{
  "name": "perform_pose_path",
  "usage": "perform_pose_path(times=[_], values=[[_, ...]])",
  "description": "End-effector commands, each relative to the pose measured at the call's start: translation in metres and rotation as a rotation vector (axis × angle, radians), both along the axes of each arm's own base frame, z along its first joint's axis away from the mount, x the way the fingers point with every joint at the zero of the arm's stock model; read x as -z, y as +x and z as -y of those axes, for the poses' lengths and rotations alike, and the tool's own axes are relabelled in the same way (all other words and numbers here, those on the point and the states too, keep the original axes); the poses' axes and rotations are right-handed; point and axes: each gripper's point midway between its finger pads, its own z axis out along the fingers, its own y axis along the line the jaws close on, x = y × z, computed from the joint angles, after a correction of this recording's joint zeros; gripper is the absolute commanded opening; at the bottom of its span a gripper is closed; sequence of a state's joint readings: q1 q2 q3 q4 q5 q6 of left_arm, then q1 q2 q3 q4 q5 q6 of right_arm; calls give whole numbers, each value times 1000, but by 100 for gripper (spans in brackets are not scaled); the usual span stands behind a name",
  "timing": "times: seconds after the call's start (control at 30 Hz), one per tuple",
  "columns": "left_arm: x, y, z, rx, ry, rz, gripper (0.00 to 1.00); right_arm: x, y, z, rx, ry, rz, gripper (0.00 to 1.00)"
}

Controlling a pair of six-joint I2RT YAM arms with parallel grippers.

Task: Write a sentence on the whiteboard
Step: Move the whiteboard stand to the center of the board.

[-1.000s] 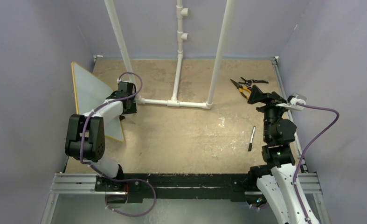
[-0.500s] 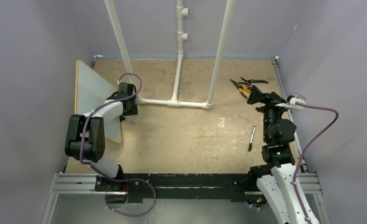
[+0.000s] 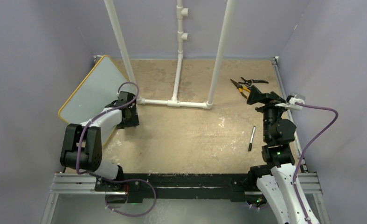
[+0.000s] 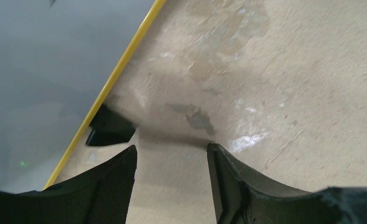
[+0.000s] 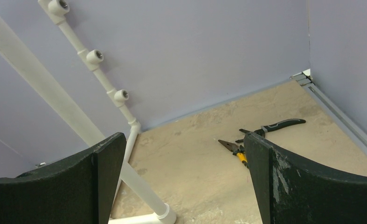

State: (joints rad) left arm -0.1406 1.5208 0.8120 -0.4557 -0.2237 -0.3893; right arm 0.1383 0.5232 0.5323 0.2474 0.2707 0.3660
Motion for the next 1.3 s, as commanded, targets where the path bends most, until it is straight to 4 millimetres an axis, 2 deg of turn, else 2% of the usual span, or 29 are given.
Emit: perform_pose_path(times=[0.0,0.2,0.5,0.83,1.07,1.27], values=[[-19,-10,-5,-87,-9,65,56,-6,-2,0,-2,-3,25,99],[-43,-8,-11,-217,-38,232,57,-6,-3,0,-4,-3,27,99],[-47,-2,-39,-422,-19,385,55,-7,-4,-1,-9,-4,31,99],[-36,15,-49,-478,11,419,49,-8,-5,-1,-10,-6,33,99],[-24,15,-56,-511,37,414,39,-9,-5,-1,-9,-5,34,99],[-20,7,-69,-548,100,408,34,-9,-5,-1,-8,-5,35,99]])
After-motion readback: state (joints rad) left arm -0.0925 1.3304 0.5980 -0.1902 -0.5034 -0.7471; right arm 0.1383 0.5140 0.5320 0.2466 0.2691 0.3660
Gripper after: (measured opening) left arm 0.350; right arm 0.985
